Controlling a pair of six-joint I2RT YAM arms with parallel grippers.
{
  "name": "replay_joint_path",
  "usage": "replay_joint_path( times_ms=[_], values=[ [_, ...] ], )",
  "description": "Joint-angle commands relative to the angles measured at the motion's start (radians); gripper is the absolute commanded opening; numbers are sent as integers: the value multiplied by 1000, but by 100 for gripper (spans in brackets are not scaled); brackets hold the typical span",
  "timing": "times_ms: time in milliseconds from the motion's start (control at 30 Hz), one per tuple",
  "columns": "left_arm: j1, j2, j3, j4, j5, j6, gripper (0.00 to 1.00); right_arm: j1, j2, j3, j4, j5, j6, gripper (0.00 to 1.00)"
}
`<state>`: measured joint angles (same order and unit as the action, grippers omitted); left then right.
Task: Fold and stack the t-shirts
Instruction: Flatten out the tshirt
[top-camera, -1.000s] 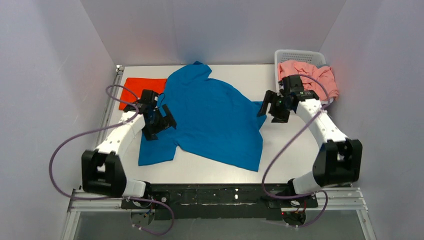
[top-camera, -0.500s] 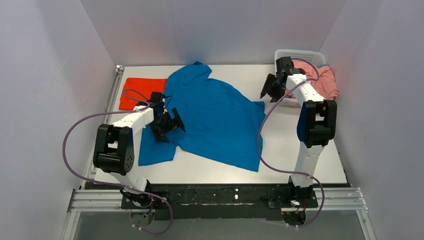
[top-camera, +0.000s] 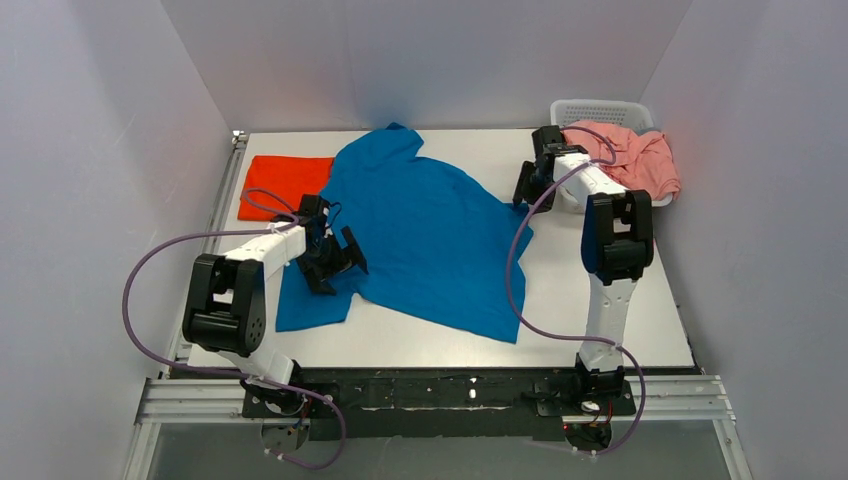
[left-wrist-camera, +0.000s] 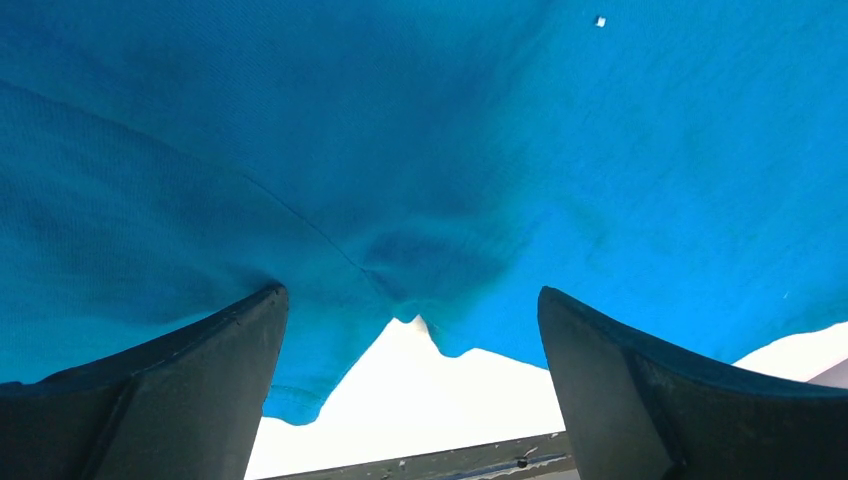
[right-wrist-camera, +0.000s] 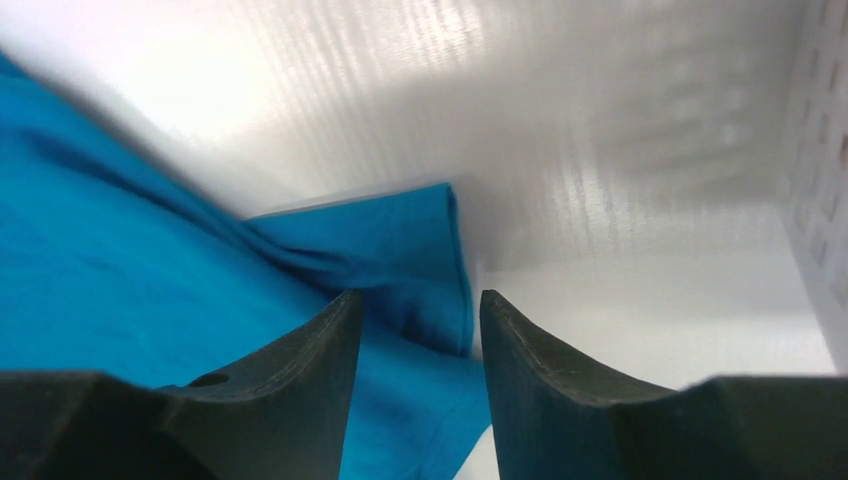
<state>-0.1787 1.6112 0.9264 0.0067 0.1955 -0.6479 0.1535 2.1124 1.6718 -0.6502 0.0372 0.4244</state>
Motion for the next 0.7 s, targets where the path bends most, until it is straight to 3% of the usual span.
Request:
replay_joint_path(
  times_ms=[0,333,400,500,533,667],
  values=[
    [-3,22,-79,-147,-52,8,98,-27,52,26,-42,156,58,53],
    [-3,-36,-99,-177,-75,7,98,-11,68,49,-72,80,3,44],
    [-4,-39,-93,-185,-78,10,98,-10,69,56,-71,43,-20,33],
    [-3,-48,-92,-195,-89,12,98,-11,74,68,-62,2,-40,5],
    [-3,-49,-93,-199,-90,13,98,-11,76,70,-53,-14,-51,1],
    [-3,-59,-94,-223,-97,21,98,-11,85,127,-75,14,-88,1]
  ],
)
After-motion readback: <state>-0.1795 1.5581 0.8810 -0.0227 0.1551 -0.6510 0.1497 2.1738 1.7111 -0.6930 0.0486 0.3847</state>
